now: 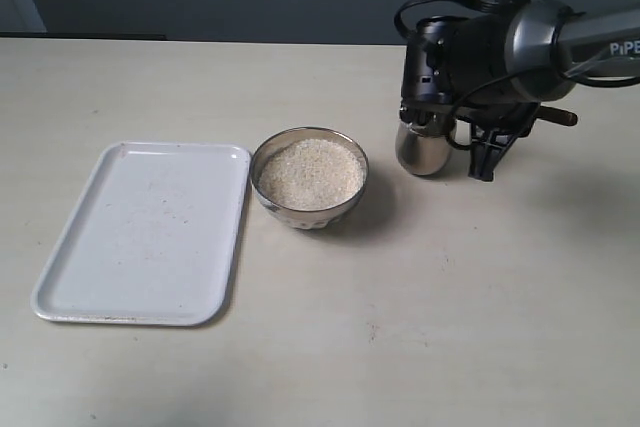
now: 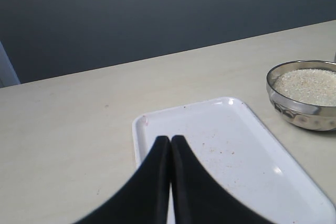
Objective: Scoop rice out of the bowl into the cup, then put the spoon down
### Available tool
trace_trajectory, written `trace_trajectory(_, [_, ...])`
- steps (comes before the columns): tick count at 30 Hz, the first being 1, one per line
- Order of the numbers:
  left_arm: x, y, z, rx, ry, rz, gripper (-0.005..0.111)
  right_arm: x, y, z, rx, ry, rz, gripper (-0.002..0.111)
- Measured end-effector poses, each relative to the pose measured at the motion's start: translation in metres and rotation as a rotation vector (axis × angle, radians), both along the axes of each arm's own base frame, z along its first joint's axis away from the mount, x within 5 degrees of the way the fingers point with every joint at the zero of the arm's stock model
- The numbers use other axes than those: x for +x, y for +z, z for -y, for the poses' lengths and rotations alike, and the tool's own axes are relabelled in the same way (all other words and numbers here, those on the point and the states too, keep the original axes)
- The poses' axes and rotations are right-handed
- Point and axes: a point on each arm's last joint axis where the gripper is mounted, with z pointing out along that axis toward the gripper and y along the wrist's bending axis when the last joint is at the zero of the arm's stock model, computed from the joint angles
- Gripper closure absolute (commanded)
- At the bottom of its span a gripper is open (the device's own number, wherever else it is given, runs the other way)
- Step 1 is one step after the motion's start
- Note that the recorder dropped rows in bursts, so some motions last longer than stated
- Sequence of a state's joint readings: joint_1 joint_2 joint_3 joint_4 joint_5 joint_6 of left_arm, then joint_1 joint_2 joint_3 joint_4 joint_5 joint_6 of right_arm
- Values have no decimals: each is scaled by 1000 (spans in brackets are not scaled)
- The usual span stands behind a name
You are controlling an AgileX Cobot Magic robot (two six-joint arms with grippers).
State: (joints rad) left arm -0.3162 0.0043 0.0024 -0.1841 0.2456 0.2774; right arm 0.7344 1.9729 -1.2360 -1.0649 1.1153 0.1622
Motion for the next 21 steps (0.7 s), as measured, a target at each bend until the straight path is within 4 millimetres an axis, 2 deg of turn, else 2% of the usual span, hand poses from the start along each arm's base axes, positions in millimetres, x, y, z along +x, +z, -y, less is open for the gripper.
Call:
trace_trajectory(5, [0,0,0,0,0,0,106,-3,-3,-9,-3,30,11,109])
trace_trajectory(21, [0,0,0,0,0,0,106,-4,-4,-7,7,-6,12,109])
